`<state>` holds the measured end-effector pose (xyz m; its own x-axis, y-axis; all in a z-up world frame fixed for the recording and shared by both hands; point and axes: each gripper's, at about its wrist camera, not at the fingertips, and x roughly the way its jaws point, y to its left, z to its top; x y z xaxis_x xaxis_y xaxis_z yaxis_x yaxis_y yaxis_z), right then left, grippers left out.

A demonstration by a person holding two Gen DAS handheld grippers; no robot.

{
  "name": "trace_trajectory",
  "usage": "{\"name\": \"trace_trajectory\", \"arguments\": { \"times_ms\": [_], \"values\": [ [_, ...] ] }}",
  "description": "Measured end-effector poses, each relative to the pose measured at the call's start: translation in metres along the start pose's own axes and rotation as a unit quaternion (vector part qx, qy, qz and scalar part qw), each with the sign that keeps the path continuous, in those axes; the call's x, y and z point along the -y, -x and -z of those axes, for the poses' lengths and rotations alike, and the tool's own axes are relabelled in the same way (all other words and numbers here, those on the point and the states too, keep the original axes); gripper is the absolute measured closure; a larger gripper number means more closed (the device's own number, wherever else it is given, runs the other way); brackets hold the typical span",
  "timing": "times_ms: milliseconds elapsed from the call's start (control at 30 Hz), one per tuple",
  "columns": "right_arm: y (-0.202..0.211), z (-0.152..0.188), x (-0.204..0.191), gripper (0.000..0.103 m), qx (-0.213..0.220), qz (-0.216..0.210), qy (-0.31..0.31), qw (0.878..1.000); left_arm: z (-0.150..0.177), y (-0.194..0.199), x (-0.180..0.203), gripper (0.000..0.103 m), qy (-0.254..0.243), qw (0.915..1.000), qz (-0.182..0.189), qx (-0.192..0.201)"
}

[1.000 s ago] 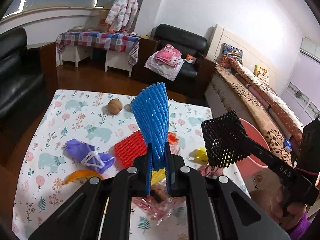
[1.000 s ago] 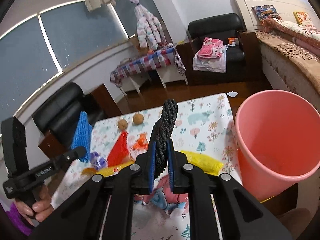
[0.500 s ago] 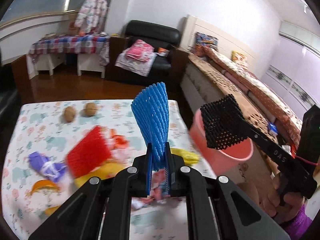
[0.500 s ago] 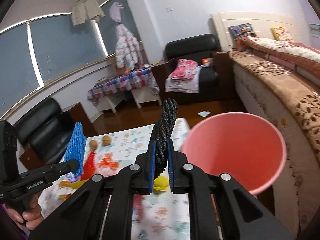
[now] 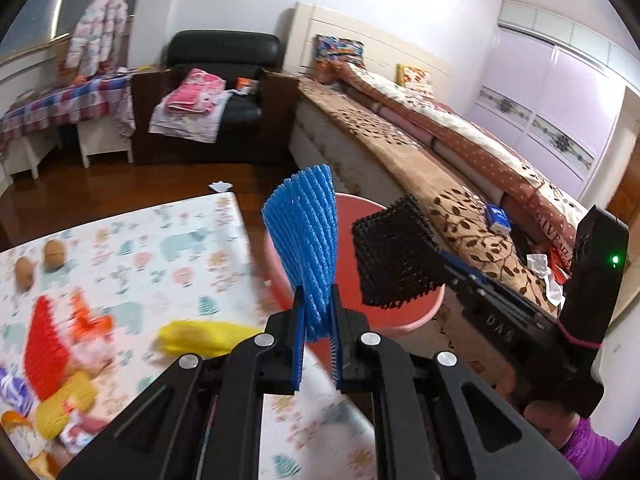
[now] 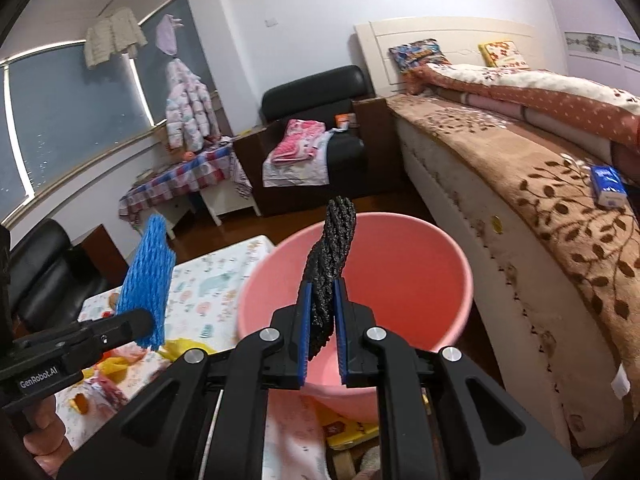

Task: Collect trash
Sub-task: 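Carry both nets over the pink bucket and open both tools to drop them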

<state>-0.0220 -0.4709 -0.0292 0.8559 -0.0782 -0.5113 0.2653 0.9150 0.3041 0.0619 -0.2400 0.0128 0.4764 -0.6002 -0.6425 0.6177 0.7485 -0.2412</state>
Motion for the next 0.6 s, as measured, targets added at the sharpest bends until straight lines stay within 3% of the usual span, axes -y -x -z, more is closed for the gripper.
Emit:
{"name": "trace_trajectory", "arguments": {
  "times_ms": [433, 533, 600],
  "values": [
    [-0.016, 0.007, 0.021, 0.091, -0.024, 0.016, -0.012, 1.000, -0.009, -0.063, 0.020, 0.093, -0.009, 0.9991, 0.014, -0.040],
    [-0.019, 0.009, 0.023, 0.091, -0.032, 0.015, -0.023, 0.999, -0.008, -0.067, 0.020, 0.083, -0.009, 0.9991, 0.011, -0.041],
    [-0.022, 0.010, 0.025, 0.091, -0.038, 0.015, -0.029, 0.999, -0.008, -0.066, 0.019, 0.067, -0.009, 0.9992, 0.009, -0.038]
  ]
}}
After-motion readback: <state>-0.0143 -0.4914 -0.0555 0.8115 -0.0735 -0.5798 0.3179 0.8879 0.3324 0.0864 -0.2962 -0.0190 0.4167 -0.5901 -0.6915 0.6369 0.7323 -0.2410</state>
